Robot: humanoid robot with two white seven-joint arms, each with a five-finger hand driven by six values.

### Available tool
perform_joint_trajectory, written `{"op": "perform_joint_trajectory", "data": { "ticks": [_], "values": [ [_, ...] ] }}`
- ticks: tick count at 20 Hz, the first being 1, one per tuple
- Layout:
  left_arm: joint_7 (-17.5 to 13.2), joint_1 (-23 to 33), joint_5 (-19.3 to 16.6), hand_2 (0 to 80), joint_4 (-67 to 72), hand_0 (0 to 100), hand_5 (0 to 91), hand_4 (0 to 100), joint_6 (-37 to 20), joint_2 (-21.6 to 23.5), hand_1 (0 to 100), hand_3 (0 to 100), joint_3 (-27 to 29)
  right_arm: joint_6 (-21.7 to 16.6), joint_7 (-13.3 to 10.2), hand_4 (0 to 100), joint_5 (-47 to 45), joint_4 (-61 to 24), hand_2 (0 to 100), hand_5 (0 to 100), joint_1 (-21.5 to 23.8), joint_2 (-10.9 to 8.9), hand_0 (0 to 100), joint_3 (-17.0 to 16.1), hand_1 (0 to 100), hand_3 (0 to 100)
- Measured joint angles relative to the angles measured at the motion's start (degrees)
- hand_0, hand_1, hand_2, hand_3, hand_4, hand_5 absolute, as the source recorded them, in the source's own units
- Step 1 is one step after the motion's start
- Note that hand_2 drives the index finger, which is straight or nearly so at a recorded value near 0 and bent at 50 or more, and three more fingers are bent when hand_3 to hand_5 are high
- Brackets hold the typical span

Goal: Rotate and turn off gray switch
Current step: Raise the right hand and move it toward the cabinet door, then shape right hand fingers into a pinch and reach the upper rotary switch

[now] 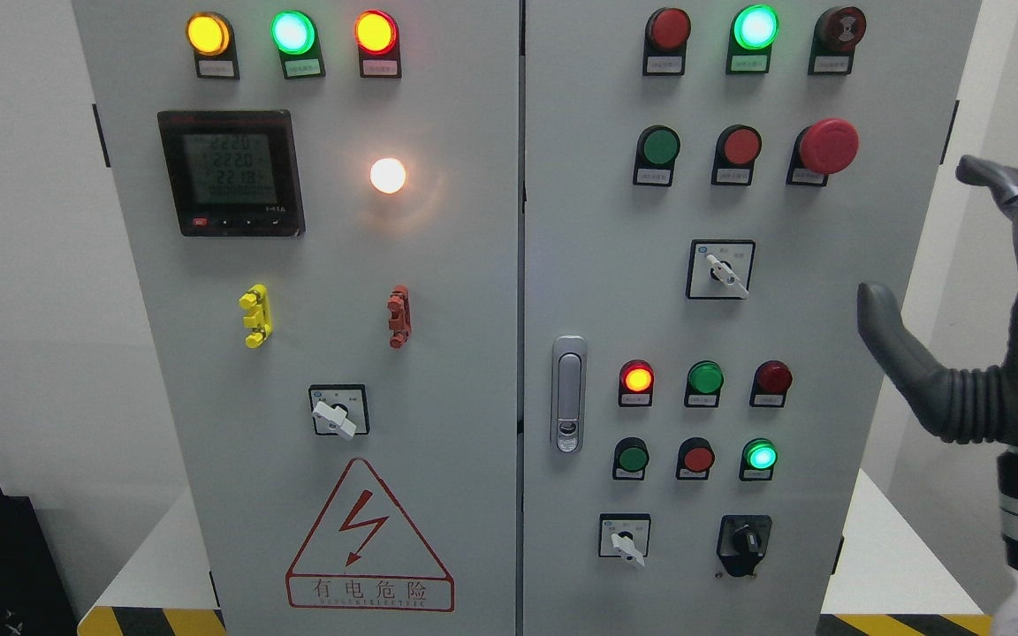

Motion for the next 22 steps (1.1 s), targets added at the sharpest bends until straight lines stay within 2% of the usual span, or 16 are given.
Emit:
{"op": "perform_joint_trajectory", "data": {
  "ticks": [3, 6, 14, 18, 22],
  "values": [
    [0.0, 0.0, 0.0, 0.0, 0.0, 12, 0.0, 0, 0.0, 0.0, 39, 0, 0.0, 1.73, 0.28, 85, -0.51, 0.43, 40, 100, 0.0, 0.63, 21, 0.15, 49, 83],
    [0.0, 0.0, 0.0, 0.0, 0.0, 12, 0.0, 0, 0.0, 0.0, 39, 0, 0.0, 2.78, 0.66, 89, -0.78, 0.81, 45, 100, 0.0, 1.43, 17, 0.31, 49, 89],
    [0.0, 0.0, 0.0, 0.0, 0.0, 12, 0.0, 0, 0.02, 0.0, 39, 0, 0.0, 6.42, 3.01, 93, -1.07, 1.73, 50, 100, 0.0, 4.51, 10, 1.1, 49, 94],
    [0.0, 0.0, 0.0, 0.0, 0.0, 12, 0.0, 0, 0.02, 0.0, 39, 0, 0.0, 9.14, 3.42, 94, -1.13, 2.08, 51, 100, 0.01, 6.19, 9, 1.87, 50, 95],
    [0.0, 0.0, 0.0, 0.0, 0.0, 12, 0.0, 0, 0.04, 0.0, 39, 0, 0.0, 10.26, 3.49, 94, -1.13, 2.31, 52, 100, 0.0, 7.62, 7, 2.41, 50, 95]
  ]
}}
